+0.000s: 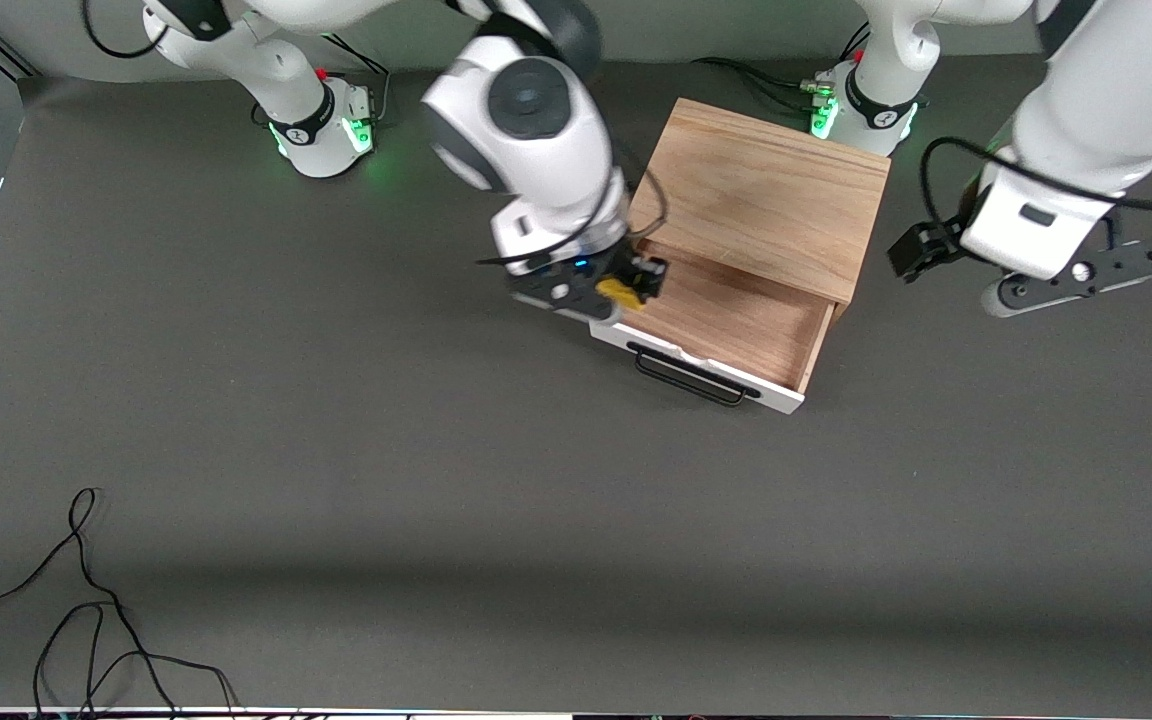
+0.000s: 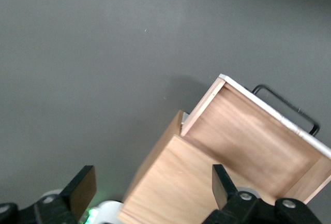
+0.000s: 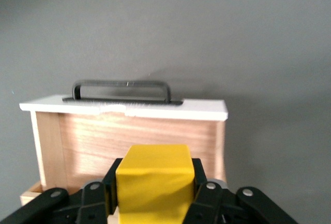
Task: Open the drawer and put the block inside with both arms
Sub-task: 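Carry the yellow cube over the open drawer while the left gripper withdraws, then lower the yellow cube into the drawer and open the right gripper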
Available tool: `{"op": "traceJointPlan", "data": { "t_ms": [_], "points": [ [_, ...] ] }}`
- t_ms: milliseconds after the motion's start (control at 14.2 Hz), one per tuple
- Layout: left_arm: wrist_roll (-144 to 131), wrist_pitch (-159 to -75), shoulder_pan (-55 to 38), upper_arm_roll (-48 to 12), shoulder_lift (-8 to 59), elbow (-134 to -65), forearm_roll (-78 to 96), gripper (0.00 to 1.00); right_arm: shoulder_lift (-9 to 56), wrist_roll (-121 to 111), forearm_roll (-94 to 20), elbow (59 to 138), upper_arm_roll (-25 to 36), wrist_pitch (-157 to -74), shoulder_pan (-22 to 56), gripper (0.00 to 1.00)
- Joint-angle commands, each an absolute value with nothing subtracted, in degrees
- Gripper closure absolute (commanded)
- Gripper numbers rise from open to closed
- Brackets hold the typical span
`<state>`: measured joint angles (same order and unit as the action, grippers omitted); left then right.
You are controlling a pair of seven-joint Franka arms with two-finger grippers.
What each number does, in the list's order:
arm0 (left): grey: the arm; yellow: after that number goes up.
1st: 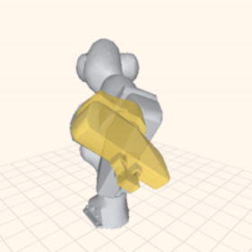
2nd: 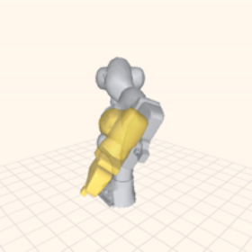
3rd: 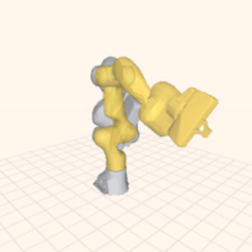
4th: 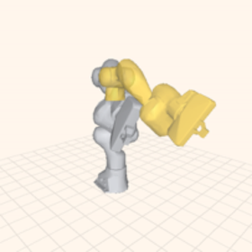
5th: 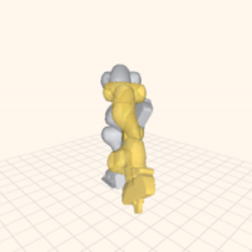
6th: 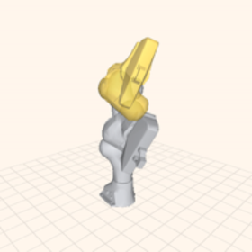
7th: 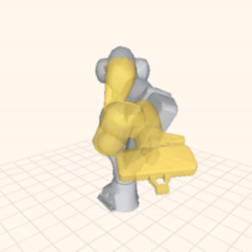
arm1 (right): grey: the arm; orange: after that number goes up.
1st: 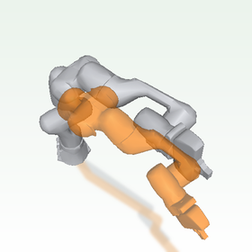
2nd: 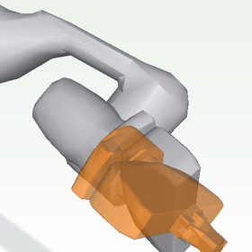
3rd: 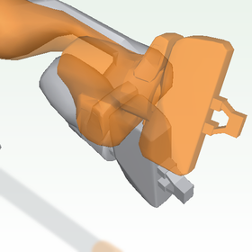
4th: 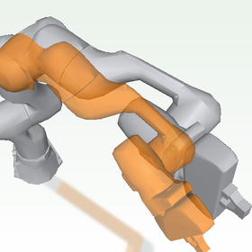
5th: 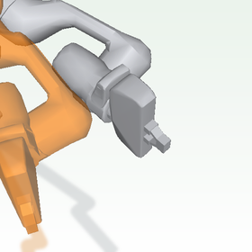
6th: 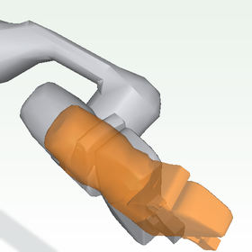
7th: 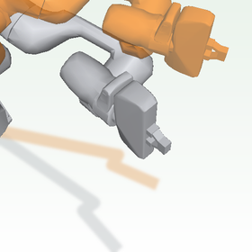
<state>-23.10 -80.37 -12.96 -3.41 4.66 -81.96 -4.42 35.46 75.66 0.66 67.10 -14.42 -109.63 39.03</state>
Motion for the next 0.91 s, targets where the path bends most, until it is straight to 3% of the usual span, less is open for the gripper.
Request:
{"op": "traceJointPlan", "data": {
  "t_ms": [0,281,702,842],
  "points": [
    [-12.15,-82.95,-10.73,-2.11,3.69,-83.41,-3.61,0.00,41.30,79.01,3.34,62.75,-13.89,-112.22,41.91,0.73],
    [-6.51,-89.02,-7.92,-2.02,5.62,-83.85,-3.43,0.00,45.51,81.20,5.62,62.84,-13.89,-114.60,44.38,0.73],
    [-5.98,-90.17,-7.74,-2.11,6.50,-83.85,-3.52,0.00,48.07,82.53,7.02,63.46,-13.80,-117.24,45.79,0.70],
    [-5.98,-90.26,-7.82,-2.11,6.68,-83.67,-3.34,0.00,48.25,82.62,7.12,63.54,-13.80,-117.86,45.79,0.62]
  ]
}}
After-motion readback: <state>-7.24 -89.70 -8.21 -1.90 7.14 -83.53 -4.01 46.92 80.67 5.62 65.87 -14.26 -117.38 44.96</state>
